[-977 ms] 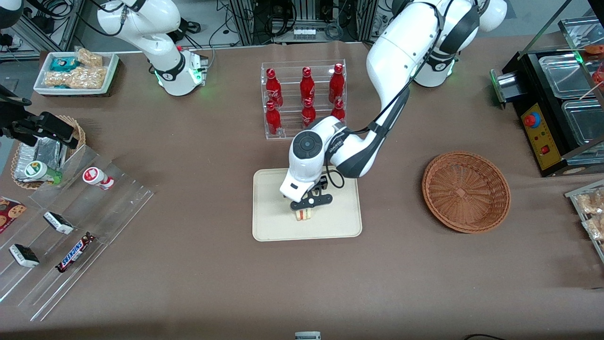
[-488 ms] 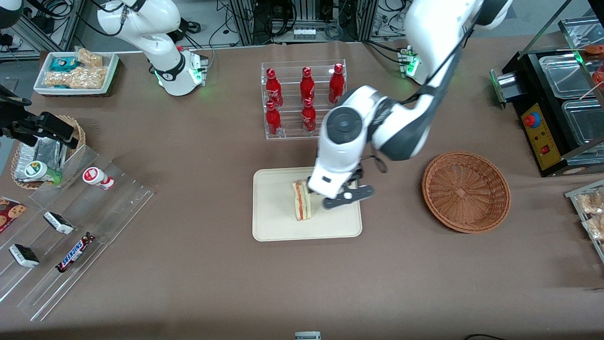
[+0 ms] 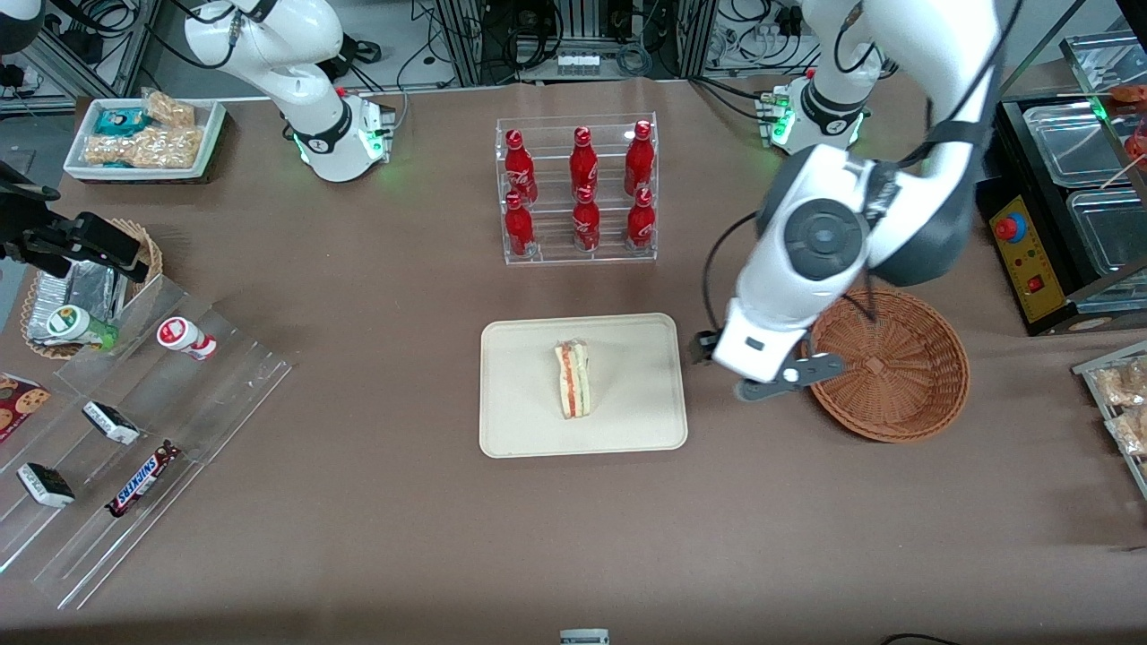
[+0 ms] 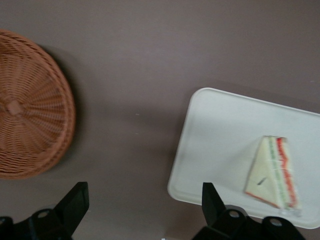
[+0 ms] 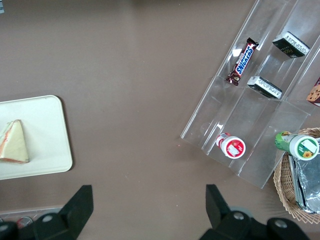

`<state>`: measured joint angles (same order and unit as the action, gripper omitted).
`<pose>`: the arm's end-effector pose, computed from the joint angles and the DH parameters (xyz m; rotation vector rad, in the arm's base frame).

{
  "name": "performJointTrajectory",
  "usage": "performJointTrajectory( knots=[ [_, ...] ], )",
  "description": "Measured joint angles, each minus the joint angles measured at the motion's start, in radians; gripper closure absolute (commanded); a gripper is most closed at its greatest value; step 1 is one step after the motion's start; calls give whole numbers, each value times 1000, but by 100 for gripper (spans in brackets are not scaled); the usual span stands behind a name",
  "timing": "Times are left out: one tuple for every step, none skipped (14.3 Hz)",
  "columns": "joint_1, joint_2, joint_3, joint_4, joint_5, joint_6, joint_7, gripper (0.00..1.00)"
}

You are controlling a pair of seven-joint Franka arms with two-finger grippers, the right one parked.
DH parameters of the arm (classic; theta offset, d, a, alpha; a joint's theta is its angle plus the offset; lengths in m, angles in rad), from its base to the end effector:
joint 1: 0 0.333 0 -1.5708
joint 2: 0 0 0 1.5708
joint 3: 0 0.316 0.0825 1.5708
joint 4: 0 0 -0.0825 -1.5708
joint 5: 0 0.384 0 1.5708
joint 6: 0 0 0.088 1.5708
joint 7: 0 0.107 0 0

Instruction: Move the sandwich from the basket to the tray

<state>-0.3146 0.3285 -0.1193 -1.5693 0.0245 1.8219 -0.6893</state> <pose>0.5938 -0.2635 0.4482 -3.0884 -0.3933 0.1095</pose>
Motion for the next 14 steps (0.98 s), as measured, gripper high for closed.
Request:
performJointTrajectory(
  knots=[
    [32,-23,1,-25,-1,-14,50,0],
    [66,-46,1,-46,-2,-32,105,0],
    [100,-66,2,-60,-2,-61,164,0],
    [134,-87,2,-68,-3,-94,225,0],
    [166,-107,3,-72,-3,-126,285,0],
    [197,-127,3,-75,-4,-155,345,0],
    [227,-148,4,-75,-4,-181,400,0],
    [253,-168,4,-75,-4,-206,451,0],
    [276,-189,4,-76,-4,-231,496,0],
    [295,-210,4,-76,-4,-255,536,0],
    [309,-231,4,-76,-4,-275,568,0],
    [321,-250,4,-77,-4,-289,587,0],
    [329,-266,4,-78,-4,-295,598,0],
    [334,-278,5,-79,-4,-297,602,0]
  ],
)
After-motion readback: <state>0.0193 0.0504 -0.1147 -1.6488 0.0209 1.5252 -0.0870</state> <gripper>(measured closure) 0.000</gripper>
